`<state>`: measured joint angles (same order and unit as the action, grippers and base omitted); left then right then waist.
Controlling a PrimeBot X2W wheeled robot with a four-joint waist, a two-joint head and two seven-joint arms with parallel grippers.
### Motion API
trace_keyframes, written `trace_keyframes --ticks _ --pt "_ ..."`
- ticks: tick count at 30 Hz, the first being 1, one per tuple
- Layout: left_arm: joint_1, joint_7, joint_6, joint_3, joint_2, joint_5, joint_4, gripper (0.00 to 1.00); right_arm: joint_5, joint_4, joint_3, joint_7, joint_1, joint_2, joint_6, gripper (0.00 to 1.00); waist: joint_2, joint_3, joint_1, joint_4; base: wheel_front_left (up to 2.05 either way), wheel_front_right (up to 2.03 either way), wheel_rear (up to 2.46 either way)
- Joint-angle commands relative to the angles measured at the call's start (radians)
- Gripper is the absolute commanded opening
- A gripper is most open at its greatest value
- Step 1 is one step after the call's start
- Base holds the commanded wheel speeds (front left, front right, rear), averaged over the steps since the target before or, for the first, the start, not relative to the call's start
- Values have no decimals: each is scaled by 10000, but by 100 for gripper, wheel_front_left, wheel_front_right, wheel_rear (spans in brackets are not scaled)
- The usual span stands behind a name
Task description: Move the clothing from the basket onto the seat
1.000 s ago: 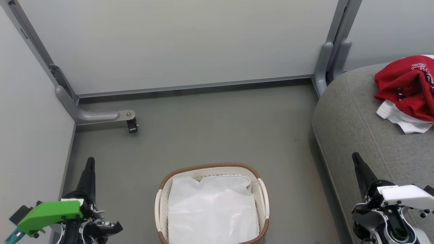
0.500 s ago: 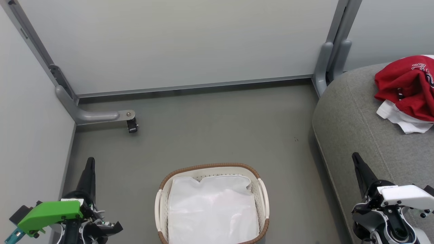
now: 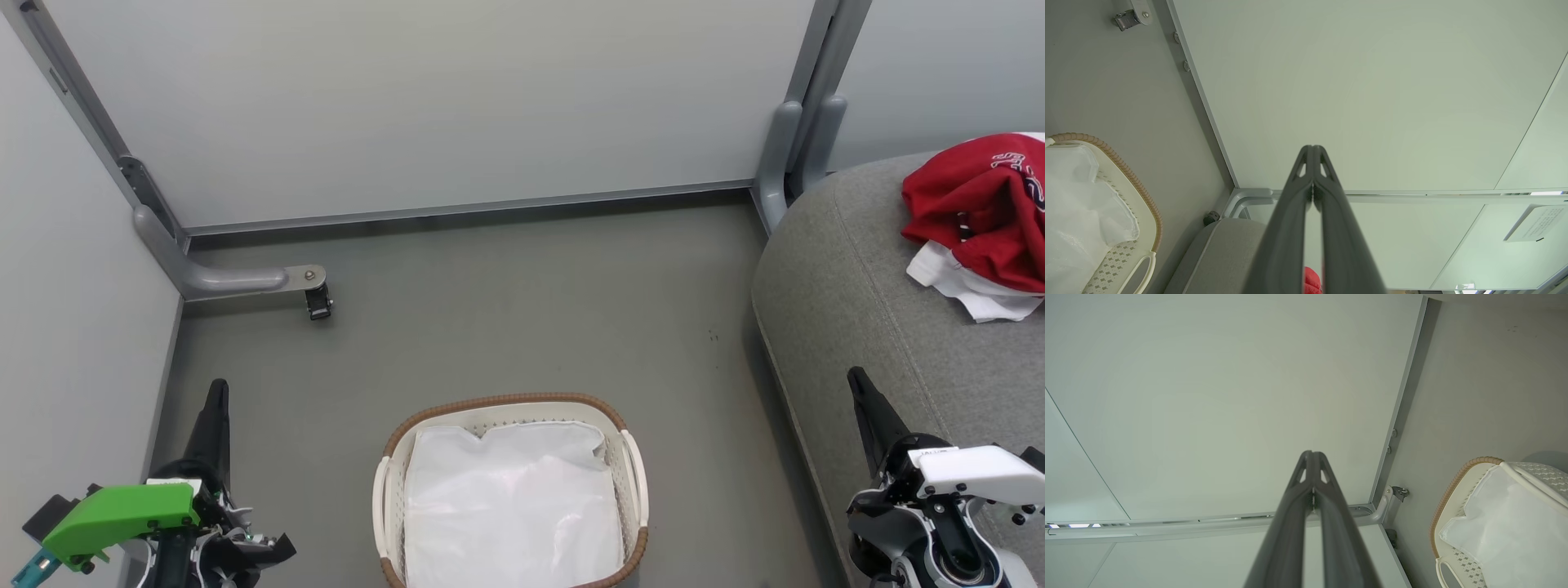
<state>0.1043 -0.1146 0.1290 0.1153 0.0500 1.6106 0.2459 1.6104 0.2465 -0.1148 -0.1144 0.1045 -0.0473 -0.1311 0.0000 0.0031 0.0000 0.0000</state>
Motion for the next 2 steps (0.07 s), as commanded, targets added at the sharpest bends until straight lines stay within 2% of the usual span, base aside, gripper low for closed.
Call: trace_keyframes --ticks 1,2 --pt "97 -29 39 11 3 40 -21 0 31 -40 -23 -42 77 -58 7 0 0 0 0 0 0 0 0" --pt "97 -29 39 11 3 40 -21 0 31 -40 -23 -42 77 -58 7 0 0 0 0 0 0 0 0"
